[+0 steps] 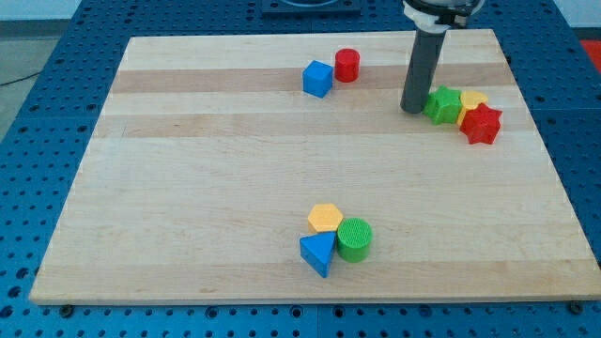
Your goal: Move the blue cube towards the red star
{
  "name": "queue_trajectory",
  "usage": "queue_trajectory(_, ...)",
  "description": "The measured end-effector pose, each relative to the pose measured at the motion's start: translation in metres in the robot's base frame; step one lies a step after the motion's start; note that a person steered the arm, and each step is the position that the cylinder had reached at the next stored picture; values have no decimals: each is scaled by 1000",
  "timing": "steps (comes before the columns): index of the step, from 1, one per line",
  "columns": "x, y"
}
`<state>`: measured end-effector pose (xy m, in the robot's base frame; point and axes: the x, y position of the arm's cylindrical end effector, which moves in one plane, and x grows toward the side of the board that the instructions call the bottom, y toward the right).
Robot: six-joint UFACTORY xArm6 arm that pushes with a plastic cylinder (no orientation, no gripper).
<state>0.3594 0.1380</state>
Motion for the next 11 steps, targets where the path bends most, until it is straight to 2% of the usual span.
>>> queue_trajectory(1, -3, -12)
queue_trajectory(2, 24, -43)
queue_trajectory(3, 40, -111)
queue_trajectory(4, 11, -188)
queue_trajectory(5, -43, -219)
queue_trajectory(6, -73, -204)
queue_trajectory(7, -73, -145)
queue_trajectory(9, -23, -90)
queue_trajectory(11, 8, -58)
